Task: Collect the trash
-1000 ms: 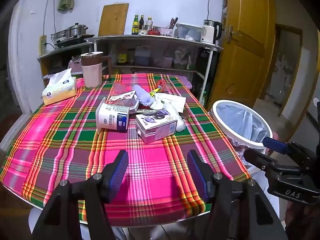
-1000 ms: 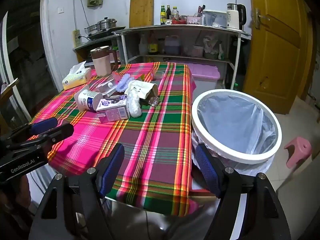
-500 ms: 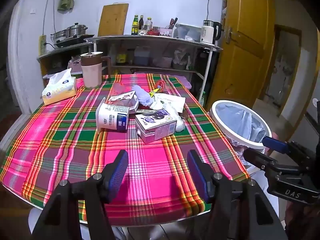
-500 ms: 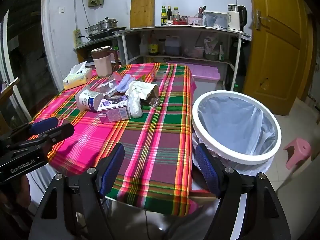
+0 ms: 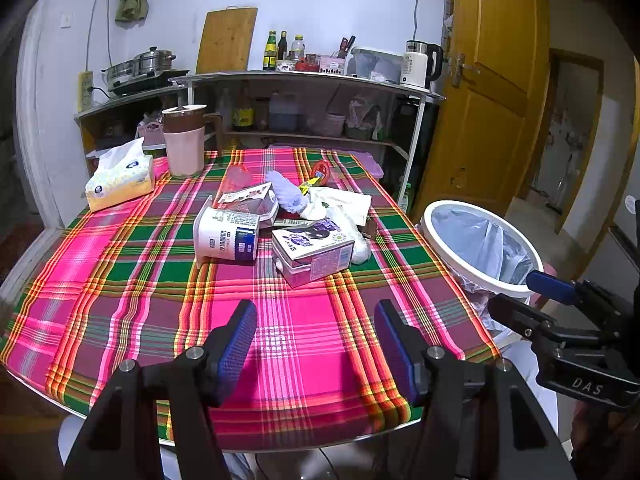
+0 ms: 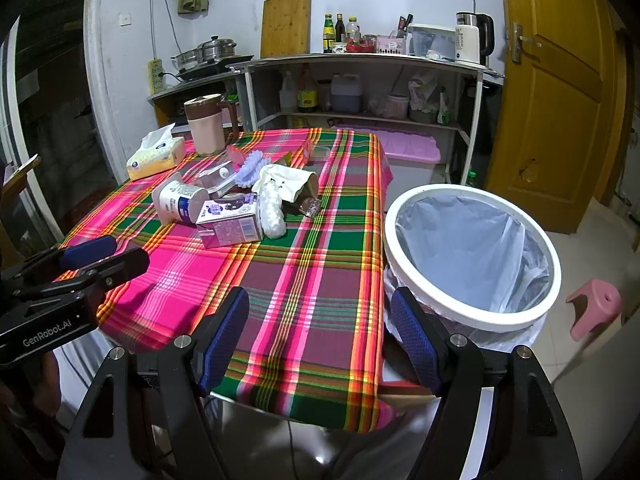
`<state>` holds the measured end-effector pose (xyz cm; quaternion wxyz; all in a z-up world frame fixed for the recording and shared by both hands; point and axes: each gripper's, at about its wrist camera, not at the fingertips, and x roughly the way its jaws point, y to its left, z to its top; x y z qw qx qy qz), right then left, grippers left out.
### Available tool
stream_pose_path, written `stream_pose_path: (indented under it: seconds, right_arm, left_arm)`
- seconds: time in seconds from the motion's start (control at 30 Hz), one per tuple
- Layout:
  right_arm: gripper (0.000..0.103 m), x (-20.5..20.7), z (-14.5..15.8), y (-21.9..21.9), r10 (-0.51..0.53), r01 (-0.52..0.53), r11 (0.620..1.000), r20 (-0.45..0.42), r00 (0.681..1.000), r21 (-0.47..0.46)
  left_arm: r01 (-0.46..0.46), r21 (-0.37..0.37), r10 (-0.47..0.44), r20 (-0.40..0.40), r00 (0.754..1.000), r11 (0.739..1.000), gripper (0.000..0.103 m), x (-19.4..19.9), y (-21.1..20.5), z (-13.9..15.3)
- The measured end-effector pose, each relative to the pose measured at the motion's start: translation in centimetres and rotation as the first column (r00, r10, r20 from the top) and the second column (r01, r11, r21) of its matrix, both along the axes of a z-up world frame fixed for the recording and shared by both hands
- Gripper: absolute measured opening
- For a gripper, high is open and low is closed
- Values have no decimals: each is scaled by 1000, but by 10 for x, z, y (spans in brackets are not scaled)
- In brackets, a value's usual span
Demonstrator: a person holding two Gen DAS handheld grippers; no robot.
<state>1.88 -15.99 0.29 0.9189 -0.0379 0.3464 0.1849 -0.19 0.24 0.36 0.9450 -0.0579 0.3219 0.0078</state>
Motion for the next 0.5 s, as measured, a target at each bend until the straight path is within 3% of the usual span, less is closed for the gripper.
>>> stream_pose_path:
  seconds: [0.5]
  right_arm:
    - [74, 0, 2, 0, 0, 0, 1000, 3, 1000, -1]
  left_arm:
    - [-2, -2, 2, -3, 1000, 1000, 61, -3, 3, 0]
